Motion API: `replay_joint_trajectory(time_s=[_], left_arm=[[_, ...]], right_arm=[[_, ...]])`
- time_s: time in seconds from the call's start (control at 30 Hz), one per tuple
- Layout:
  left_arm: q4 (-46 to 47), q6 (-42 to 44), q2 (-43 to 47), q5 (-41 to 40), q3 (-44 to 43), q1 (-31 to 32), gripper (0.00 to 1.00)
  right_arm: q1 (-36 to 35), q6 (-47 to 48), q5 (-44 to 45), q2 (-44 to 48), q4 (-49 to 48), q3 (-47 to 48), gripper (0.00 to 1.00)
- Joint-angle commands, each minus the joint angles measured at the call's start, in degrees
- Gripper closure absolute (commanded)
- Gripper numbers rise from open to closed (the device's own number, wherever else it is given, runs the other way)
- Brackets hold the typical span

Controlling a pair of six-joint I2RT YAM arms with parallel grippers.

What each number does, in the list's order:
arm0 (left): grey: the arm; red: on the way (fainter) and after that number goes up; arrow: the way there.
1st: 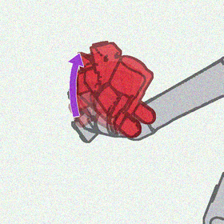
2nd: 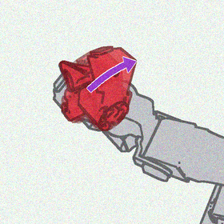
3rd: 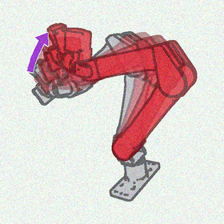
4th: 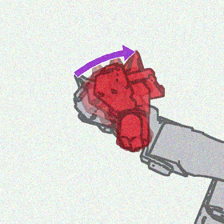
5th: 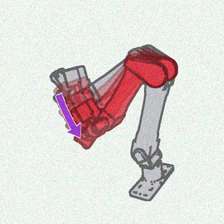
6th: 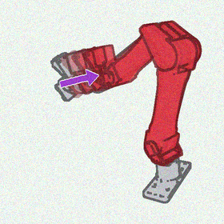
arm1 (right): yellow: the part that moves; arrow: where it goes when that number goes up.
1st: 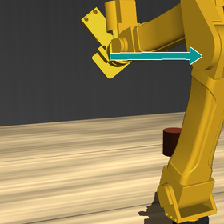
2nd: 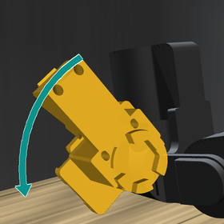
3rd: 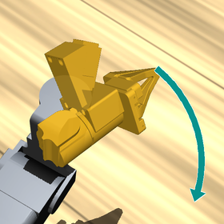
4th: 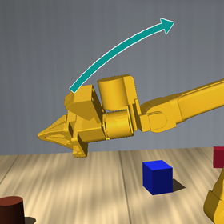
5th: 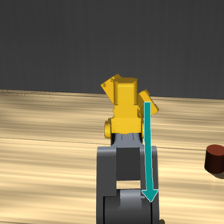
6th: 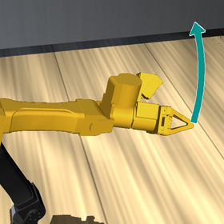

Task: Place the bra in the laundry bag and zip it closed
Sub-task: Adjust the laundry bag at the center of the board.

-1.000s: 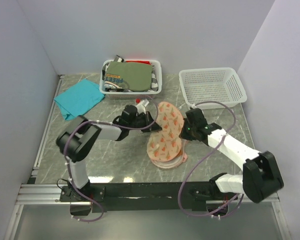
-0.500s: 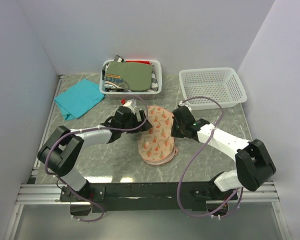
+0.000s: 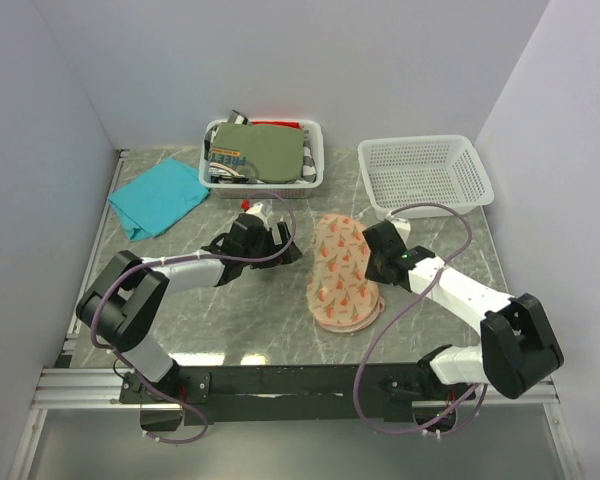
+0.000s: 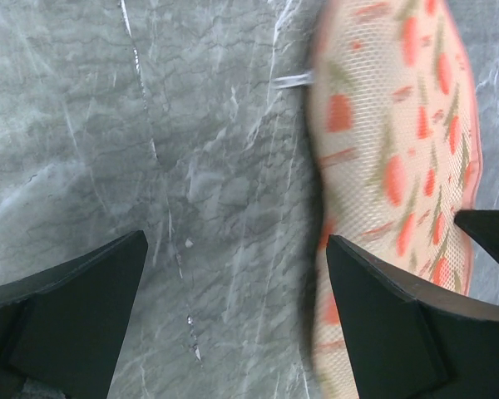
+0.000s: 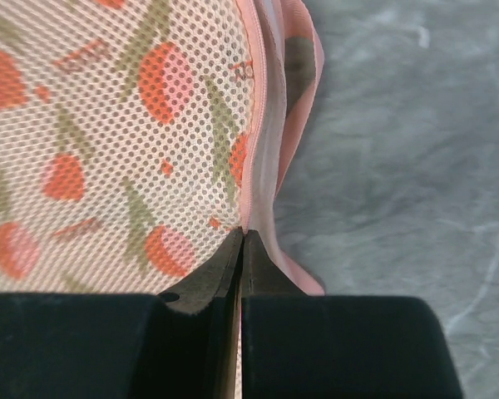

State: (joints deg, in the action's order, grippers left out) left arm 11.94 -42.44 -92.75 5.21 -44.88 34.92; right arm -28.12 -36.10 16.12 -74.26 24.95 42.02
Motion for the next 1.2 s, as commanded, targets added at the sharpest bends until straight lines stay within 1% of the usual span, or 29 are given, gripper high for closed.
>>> replay_joint_trajectory(time_s=[0.0, 0.07, 0.1, 0.13, 0.17, 0.2, 0.27, 0.3, 0.43, 0.47, 0.5, 0.53, 0.6, 0.63, 0.7, 0.93, 0.97, 1.0, 1.1, 1.17], left_arm=[[0.2, 0.7, 1.9, -0.6, -0.2, 0.0, 0.04], [0.4, 0.9, 2.5, -0.3, 0.2, 0.0, 0.04], [0.2, 0.8, 3.0, -0.3, 0.2, 0.0, 0.04], [0.0, 1.0, 3.2, -0.3, 0.1, 0.0, 0.04], [-0.2, 1.1, 3.3, -0.2, 0.1, 0.0, 0.04], [-0.3, 1.1, 3.7, -0.4, 0.1, 0.0, 0.04], [-0.3, 1.2, 4.1, -0.4, 0.2, 0.0, 0.04], [-0.3, 1.2, 4.2, -0.4, 0.2, 0.0, 0.04], [-0.4, 1.3, 4.9, 0.1, 0.1, 0.0, 0.04], [-0.4, 1.4, 5.0, 0.1, 0.1, 0.0, 0.04], [-0.4, 1.3, 5.3, 0.0, 0.1, 0.0, 0.04], [-0.4, 1.3, 5.5, 0.1, 0.0, 0.0, 0.04], [-0.6, 1.5, 5.6, 0.1, -0.3, 0.0, 0.04], [-0.7, 1.7, 5.7, 0.3, -0.6, 0.0, 0.04], [-1.0, 1.8, 5.7, 0.6, -0.8, 0.0, 0.04], [-1.3, 2.5, 5.8, 1.0, -0.9, 0.0, 0.04], [-1.4, 2.5, 5.7, 1.0, -0.9, 0.0, 0.04], [-1.4, 2.6, 5.7, 1.2, -0.8, 0.0, 0.04], [-1.5, 2.9, 5.9, 0.9, -0.7, 0.0, 0.04], [-1.7, 3.0, 5.9, 0.6, -0.7, 0.0, 0.04]], right_arm=[[2.5, 0.7, 3.9, -2.3, 1.3, -0.7, 0.96], [2.9, 1.0, 3.0, -2.1, 0.6, -1.0, 0.92], [2.9, 0.8, 3.0, -2.0, 0.4, -1.2, 0.78], [3.1, 1.0, 2.7, -1.9, 0.0, -1.3, 0.68], [3.1, 1.2, 2.7, -1.9, 0.5, -1.2, 0.58], [3.1, 1.1, 2.8, -1.9, 0.7, -1.0, 0.52], [3.2, 1.2, 2.1, -0.7, 0.6, -1.2, 0.51], [3.2, 1.1, 1.5, -0.4, 0.7, -1.0, 0.49], [3.0, 0.3, 2.1, 3.4, 2.1, -0.4, 0.46], [3.2, 0.2, 2.7, 4.7, 3.3, -0.3, 0.44], [3.2, 0.4, 3.1, 5.1, 3.7, 0.2, 0.37], [3.8, 0.5, 3.7, 5.4, 4.1, 0.3, 0.33], [4.8, 0.6, 2.9, 6.0, 4.1, -0.1, 0.30], [6.9, 0.9, 1.0, 6.8, 2.9, -0.8, 0.30], [8.9, 0.7, -3.6, 7.5, -0.4, -3.3, 0.29], [14.8, -0.6, -12.4, 9.7, -9.0, -8.4, 0.30], [15.5, -1.1, -14.0, 9.9, -11.4, -9.8, 0.32], [17.0, -1.0, -18.3, 10.0, -13.2, -10.6, 0.32], [18.9, -1.7, -23.2, 10.7, -18.1, -13.4, 0.32], [19.3, -1.6, -23.7, 10.3, -19.1, -13.9, 0.32]])
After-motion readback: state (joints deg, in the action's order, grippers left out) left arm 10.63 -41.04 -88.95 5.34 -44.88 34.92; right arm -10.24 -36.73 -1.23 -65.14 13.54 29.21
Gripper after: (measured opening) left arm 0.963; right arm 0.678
